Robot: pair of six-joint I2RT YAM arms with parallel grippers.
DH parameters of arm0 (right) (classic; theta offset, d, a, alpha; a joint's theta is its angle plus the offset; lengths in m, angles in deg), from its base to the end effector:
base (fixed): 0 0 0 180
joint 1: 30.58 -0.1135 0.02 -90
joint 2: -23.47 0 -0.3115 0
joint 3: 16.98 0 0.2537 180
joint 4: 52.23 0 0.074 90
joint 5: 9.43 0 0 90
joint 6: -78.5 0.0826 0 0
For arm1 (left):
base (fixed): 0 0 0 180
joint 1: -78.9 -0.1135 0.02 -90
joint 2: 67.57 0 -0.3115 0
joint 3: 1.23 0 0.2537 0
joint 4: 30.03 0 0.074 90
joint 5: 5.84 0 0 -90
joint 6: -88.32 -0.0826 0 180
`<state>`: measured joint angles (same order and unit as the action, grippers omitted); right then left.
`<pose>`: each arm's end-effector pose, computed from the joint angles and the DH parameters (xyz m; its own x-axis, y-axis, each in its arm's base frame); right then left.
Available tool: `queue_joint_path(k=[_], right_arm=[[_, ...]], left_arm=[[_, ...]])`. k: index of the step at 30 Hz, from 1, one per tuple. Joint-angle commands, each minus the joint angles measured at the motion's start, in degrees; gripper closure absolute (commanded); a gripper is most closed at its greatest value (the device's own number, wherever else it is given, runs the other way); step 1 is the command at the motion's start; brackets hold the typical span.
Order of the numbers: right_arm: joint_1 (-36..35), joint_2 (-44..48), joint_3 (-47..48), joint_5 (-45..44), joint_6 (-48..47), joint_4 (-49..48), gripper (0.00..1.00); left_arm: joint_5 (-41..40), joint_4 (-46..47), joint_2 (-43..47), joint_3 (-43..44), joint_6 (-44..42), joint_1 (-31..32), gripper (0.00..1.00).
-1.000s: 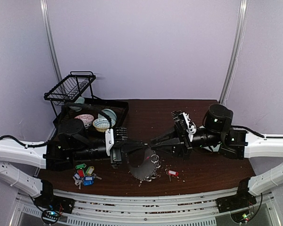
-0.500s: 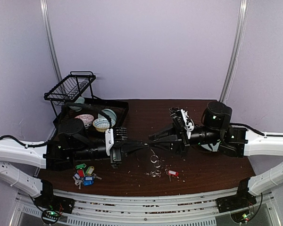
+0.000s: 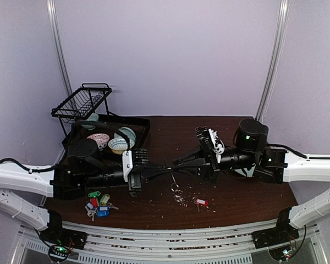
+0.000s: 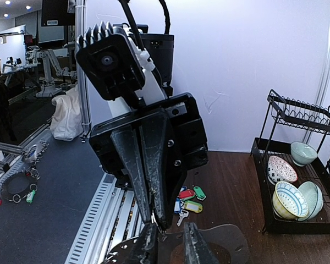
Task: Put the keys on the keyring
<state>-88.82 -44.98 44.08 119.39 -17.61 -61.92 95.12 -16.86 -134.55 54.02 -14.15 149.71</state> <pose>0.1115 0.2784 0.3761 0.1266 0.0470 -0.9908 -0.9843 -0.1182 -0.1314 0.0843 -0.2900 0.3525 0.2218 0.0077 -0.9751 0.9646 0.1450 0.2205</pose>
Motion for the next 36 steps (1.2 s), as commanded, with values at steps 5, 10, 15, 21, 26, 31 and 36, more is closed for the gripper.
queue_joint_path(k=[5, 10, 15, 21, 26, 31, 36], right_arm=[[-0.89, -1.16, 0.53, -0.81, -1.20, 0.35, 0.86], [-1.34, -1.51, 0.37, -0.05, -1.34, 0.35, 0.84], [-2.10, -1.35, 0.27, -0.40, -1.88, 0.41, 0.83], [-2.49, -0.83, -0.28, -1.60, -1.72, -0.28, 0.88], [-2.52, -1.44, 0.45, -2.26, -1.38, 0.06, 1.00], [-2.53, -1.40, 0.70, -2.74, -1.68, 0.72, 1.00], [-2.50, 0.35, 0.17, -3.42, -0.75, -0.93, 1.00]], left_arm=[[-0.90, 5.49, 1.68, -0.08, 0.32, -0.14, 1.00], [-2.28, 5.00, 1.68, 0.10, 0.34, -0.14, 1.00], [-2.59, 4.76, 1.68, 0.25, 0.41, -0.14, 1.00], [-2.93, 3.97, 2.03, 0.36, 0.17, -0.14, 1.00], [-1.94, 3.98, 2.04, 0.27, 0.23, -0.14, 1.00], [-1.03, 4.09, 2.26, -0.09, 0.46, -0.14, 1.00], [0.41, 4.25, 3.15, -1.19, 1.25, -0.14, 1.00]])
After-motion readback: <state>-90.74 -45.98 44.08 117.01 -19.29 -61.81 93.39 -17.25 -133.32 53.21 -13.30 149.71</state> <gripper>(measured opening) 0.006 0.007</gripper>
